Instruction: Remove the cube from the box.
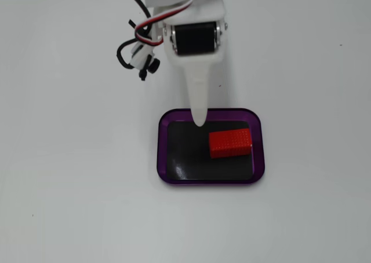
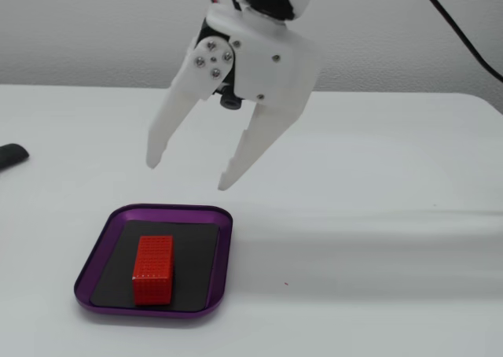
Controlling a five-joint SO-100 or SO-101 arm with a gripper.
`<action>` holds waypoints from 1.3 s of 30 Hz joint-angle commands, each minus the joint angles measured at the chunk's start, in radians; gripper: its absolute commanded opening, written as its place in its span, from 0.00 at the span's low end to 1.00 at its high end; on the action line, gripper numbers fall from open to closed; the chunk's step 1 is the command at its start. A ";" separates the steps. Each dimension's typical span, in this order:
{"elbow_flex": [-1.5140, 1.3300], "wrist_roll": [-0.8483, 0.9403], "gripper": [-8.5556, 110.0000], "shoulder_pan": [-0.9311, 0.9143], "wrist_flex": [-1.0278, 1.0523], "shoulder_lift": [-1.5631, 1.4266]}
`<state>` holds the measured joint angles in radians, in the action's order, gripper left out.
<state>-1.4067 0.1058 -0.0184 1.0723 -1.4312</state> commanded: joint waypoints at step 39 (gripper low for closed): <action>0.385 0.012 0.09 0.083 0.000 0.416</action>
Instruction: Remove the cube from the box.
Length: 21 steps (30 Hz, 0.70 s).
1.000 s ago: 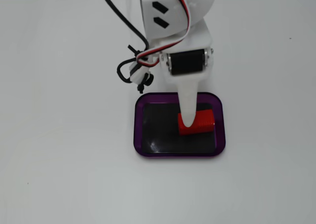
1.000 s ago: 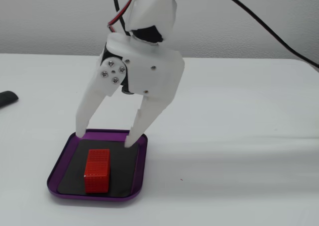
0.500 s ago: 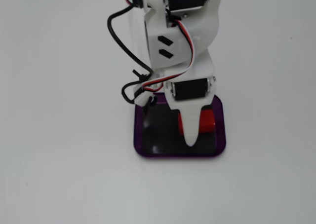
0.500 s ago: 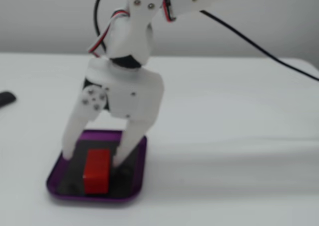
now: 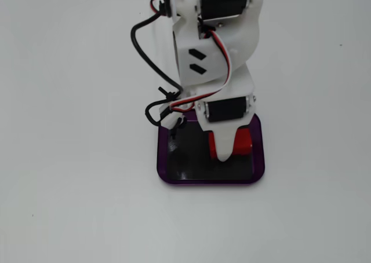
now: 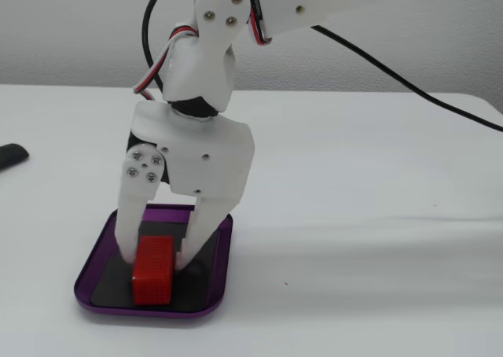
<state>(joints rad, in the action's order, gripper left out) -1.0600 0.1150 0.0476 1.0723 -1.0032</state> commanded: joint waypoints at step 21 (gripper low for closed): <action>0.236 0.011 0.07 0.021 0.364 -0.273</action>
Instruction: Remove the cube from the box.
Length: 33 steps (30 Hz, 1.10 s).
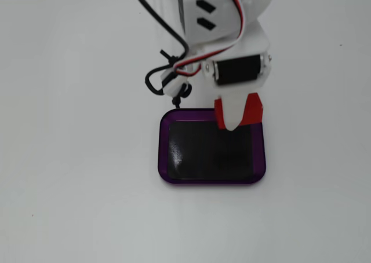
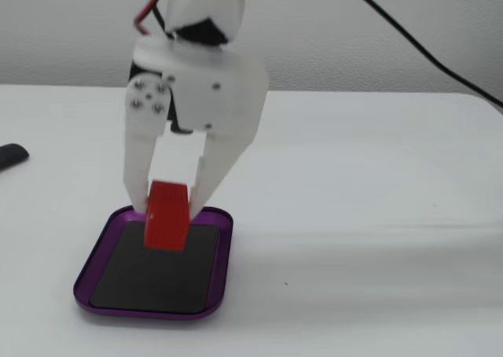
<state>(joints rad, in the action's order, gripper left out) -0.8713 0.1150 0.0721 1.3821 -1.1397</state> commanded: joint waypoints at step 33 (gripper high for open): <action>-1.647 0.014 0.07 -0.095 -0.480 -1.282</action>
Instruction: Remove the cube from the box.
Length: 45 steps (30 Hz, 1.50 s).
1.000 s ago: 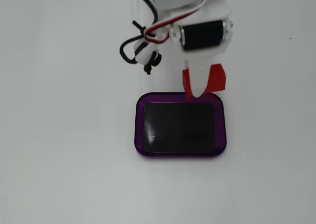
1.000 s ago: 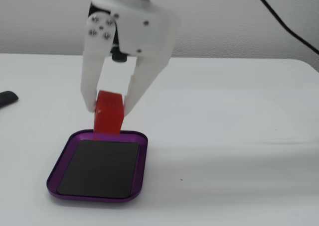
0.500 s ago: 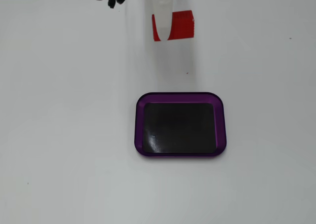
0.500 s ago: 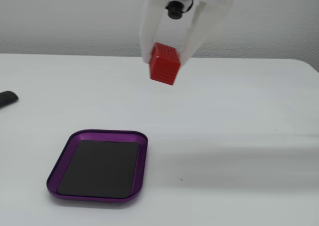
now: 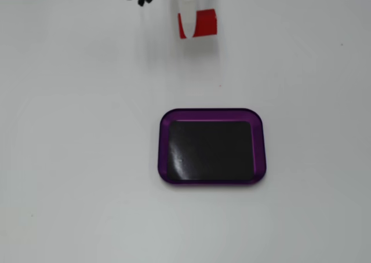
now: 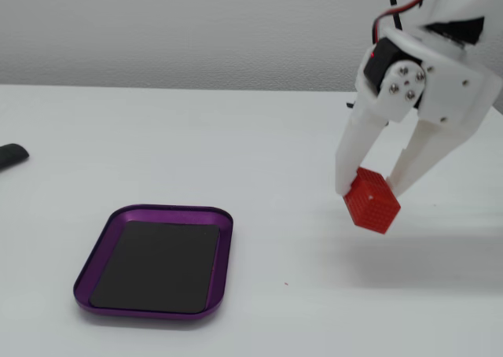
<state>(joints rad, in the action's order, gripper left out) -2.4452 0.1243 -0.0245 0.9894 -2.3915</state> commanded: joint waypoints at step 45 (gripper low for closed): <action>-0.219 0.005 0.23 -0.190 0.107 -0.741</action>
<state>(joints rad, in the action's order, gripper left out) -2.5081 0.1243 -0.1810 1.1612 -3.0265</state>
